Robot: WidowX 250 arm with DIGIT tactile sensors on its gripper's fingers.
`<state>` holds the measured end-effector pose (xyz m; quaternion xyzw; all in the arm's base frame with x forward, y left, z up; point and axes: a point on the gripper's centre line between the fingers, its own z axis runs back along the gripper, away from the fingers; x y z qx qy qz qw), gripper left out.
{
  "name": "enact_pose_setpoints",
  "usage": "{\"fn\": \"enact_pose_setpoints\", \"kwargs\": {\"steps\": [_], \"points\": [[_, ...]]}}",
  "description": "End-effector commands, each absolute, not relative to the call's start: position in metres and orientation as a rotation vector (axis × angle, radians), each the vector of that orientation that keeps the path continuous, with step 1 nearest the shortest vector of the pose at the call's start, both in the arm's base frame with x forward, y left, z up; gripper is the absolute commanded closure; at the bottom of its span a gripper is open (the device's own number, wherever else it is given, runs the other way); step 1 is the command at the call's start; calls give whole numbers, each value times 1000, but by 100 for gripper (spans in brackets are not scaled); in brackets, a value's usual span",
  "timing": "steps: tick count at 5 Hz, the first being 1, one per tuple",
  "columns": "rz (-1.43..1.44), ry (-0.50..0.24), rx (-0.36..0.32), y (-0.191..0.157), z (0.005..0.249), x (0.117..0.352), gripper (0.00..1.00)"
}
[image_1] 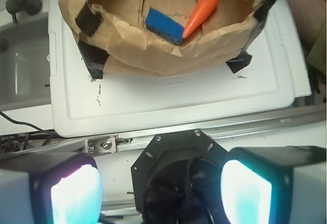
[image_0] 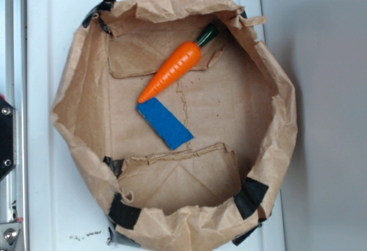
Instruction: Grab the carrot.
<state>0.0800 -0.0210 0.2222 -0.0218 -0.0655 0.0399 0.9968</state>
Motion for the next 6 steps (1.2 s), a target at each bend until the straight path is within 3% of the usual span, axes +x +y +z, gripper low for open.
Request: {"fn": "enact_pose_setpoints", "kwargs": {"steps": [1, 4, 6], "points": [[94, -151, -14, -21, 215, 89, 0], [94, -151, -14, -21, 215, 89, 0], [239, -230, 8, -36, 202, 189, 0]]}}
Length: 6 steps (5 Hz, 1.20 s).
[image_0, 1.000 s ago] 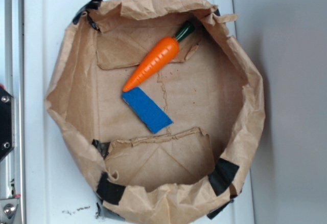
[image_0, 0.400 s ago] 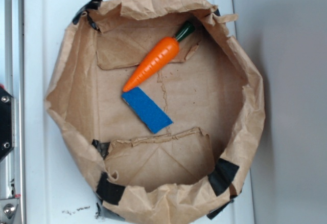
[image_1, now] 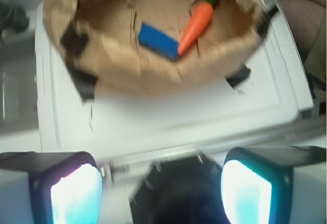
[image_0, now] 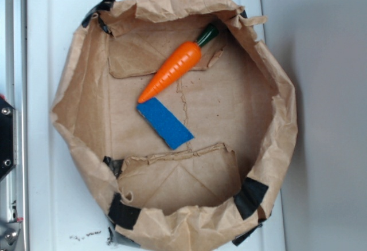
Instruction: Grab the carrot.
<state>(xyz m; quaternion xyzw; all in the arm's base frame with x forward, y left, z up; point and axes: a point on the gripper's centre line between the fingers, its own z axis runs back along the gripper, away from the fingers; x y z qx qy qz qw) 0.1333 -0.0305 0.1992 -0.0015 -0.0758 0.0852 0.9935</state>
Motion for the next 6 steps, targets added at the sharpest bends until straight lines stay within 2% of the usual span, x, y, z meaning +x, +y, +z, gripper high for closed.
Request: {"fn": "enact_pose_setpoints", "kwargs": {"steps": [1, 2, 3, 4, 5, 6], "points": [[290, -254, 33, -33, 195, 219, 0], [305, -279, 59, -23, 179, 240, 0], [335, -278, 89, -3, 149, 269, 0], [288, -287, 68, 19, 142, 278, 0], [307, -278, 133, 34, 124, 300, 0], [307, -278, 133, 34, 124, 300, 0]]}}
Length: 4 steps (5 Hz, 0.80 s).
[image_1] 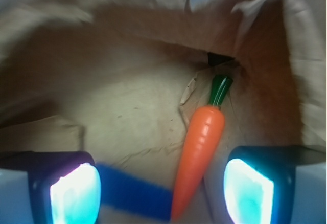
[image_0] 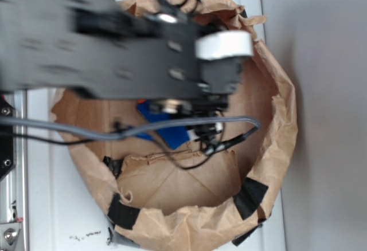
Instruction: Grab the carrot.
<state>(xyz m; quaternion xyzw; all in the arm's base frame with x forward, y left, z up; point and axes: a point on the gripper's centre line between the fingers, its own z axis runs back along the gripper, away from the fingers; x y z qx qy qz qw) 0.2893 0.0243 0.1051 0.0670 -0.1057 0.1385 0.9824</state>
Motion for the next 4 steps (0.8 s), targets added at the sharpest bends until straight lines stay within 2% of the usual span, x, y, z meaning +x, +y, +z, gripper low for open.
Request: {"fn": "enact_pose_setpoints", "kwargs": {"steps": [1, 3, 4], "points": [[307, -278, 133, 34, 124, 300, 0], [307, -278, 133, 34, 124, 300, 0], [294, -204, 117, 45, 118, 297, 0]]}}
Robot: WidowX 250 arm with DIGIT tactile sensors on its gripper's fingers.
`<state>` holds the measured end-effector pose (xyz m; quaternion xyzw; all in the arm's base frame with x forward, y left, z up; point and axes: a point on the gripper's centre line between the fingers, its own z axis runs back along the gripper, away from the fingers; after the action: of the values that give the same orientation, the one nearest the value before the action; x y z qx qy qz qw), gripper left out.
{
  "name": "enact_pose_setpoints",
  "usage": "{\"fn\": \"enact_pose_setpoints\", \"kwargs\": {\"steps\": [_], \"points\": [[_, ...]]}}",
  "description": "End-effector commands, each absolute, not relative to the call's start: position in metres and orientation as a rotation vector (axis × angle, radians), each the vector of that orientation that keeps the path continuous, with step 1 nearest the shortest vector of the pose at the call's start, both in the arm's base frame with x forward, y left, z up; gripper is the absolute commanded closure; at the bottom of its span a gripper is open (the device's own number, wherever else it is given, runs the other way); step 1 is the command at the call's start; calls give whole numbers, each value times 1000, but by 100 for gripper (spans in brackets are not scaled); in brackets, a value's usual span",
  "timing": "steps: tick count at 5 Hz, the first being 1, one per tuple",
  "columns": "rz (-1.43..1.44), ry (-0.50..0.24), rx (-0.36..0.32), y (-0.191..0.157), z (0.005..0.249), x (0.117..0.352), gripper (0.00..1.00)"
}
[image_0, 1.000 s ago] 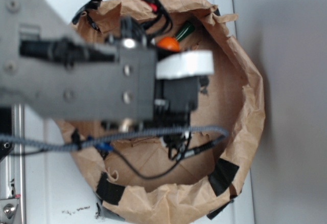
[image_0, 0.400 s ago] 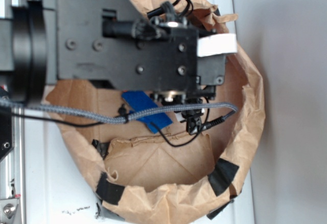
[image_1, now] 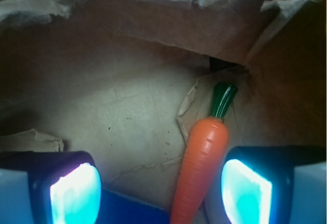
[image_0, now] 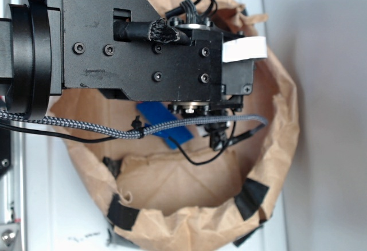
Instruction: Grab the carrot.
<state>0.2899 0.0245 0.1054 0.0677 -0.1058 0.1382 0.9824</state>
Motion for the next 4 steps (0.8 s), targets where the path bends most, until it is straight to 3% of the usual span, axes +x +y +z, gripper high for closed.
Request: {"fn": "enact_pose_setpoints", "kwargs": {"steps": [1, 2, 3, 4], "points": [[287, -178, 64, 62, 114, 285, 0], [337, -154, -8, 75, 109, 276, 0], [358, -190, -29, 81, 89, 273, 0], [369, -217, 25, 76, 63, 280, 0]]}}
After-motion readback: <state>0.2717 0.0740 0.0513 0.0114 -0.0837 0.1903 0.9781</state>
